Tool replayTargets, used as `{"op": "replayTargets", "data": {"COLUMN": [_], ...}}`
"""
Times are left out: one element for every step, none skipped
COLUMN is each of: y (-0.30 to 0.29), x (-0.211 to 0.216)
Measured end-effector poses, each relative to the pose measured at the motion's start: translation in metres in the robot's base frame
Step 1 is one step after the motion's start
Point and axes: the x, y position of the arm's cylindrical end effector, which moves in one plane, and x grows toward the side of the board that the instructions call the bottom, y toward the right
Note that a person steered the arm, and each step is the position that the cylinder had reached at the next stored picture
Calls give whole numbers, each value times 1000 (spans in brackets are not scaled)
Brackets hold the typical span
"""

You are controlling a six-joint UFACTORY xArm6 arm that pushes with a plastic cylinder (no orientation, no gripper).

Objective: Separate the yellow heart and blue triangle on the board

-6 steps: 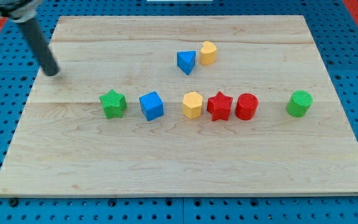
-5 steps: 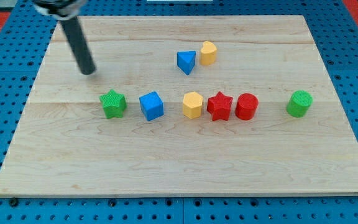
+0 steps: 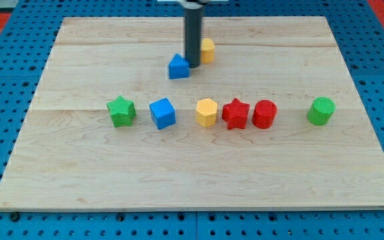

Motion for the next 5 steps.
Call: {"op": "replayTargets", "data": {"y": [-4,-28,-62,-78,-113], "x": [12,48,51,23,21]}}
